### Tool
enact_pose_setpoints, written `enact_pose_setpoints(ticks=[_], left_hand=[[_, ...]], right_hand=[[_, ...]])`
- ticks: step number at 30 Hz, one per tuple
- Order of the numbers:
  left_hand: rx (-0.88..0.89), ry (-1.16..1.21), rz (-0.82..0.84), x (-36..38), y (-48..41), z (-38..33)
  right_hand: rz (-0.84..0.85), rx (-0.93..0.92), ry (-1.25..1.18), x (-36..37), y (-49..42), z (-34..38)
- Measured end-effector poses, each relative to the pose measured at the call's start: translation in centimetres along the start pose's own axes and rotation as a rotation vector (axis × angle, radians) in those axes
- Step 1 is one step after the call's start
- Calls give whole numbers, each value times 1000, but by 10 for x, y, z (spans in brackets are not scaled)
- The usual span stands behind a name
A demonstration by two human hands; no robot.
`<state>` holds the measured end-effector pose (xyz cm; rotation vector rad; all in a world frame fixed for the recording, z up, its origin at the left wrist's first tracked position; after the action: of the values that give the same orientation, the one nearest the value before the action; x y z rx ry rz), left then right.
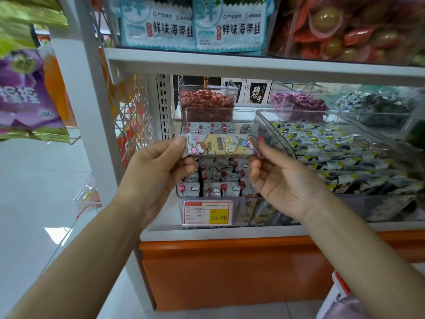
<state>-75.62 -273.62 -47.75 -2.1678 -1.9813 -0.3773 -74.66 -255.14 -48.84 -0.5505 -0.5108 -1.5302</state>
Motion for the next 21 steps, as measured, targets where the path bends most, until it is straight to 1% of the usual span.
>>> enact_pose_setpoints(ticks=[7,10,12,15,18,21], left_hand=[[205,-436,-230,-5,8,-13],[239,-571,-300,-6,10,-18],[221,-594,-316,-7,10,-18],[92,-477,-225,-6,7,-12],[-37,-222,-89,-2,5,-6],[-124,-10,-21,0,6,-3]], right_hand=[[33,11,-24,2,0,0],[30,23,-53,3,-1,-1],[20,41,-96,4,-1,-3],[-1,65,-159,6,0,-7],[-11,72,-207,7,0,-8],[-25,70,-229,7,-1,-9]])
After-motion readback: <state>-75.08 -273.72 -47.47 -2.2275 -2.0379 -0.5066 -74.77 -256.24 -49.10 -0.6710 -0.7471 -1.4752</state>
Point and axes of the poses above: each hand's wrist, its own y-axis away from the middle knuckle, its own x-axis out of the palm, z = x × y, the point moved 6 cm from there along -y, towards the middle knuckle, and after that the axes turned 10 degrees about -x, right-handed, at the moved point
